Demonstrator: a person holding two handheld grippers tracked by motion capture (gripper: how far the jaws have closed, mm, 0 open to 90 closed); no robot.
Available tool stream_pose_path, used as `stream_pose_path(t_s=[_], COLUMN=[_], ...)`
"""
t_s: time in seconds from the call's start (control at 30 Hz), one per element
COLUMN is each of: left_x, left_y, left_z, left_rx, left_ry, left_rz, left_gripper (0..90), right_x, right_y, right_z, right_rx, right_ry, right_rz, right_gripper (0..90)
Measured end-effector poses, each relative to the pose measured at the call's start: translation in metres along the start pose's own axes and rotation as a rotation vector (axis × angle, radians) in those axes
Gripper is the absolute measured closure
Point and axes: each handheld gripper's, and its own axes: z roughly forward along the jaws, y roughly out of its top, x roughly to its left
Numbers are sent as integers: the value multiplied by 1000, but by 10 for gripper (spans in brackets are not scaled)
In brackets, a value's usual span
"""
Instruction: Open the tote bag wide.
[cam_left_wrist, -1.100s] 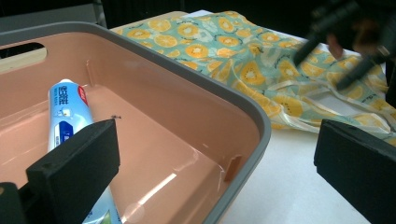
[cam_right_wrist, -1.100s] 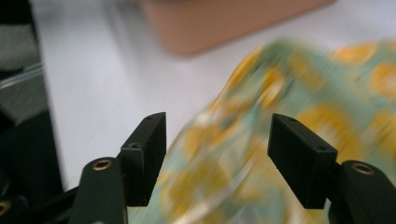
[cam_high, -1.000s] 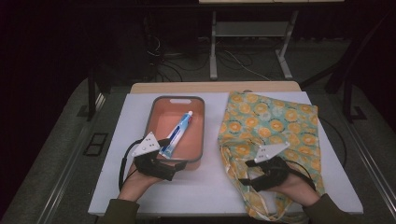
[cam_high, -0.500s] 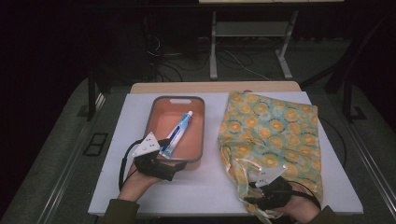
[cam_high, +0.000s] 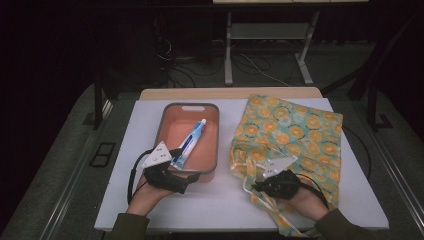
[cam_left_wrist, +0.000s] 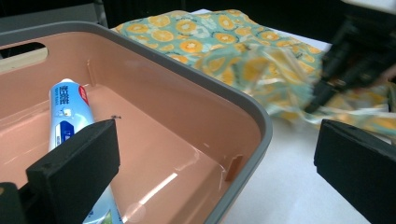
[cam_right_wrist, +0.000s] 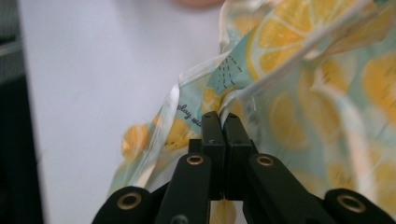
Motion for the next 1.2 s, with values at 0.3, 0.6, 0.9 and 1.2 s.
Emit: stream_pose_path(t_s=[0.3, 0.6, 0.9, 1.2], left_x=[0, 0, -1, -1], left_y=[0, 0, 0, -1], left_z=[0, 0, 0, 0], left_rx=[0, 4, 7, 5], left_ry=[-4, -2, 3, 2], left_rz=[2, 8, 11, 20], left_gripper=[0, 0, 0, 0], right_x=[-28, -27, -6, 14], right_y=[68, 57, 8, -12], right_z=[35, 10, -30, -17], right_rx=[-76, -146, -123, -69], right_ry=[-39, -10, 75, 115], right_rz=[94, 112, 30, -15], right_gripper=[885, 452, 387, 377])
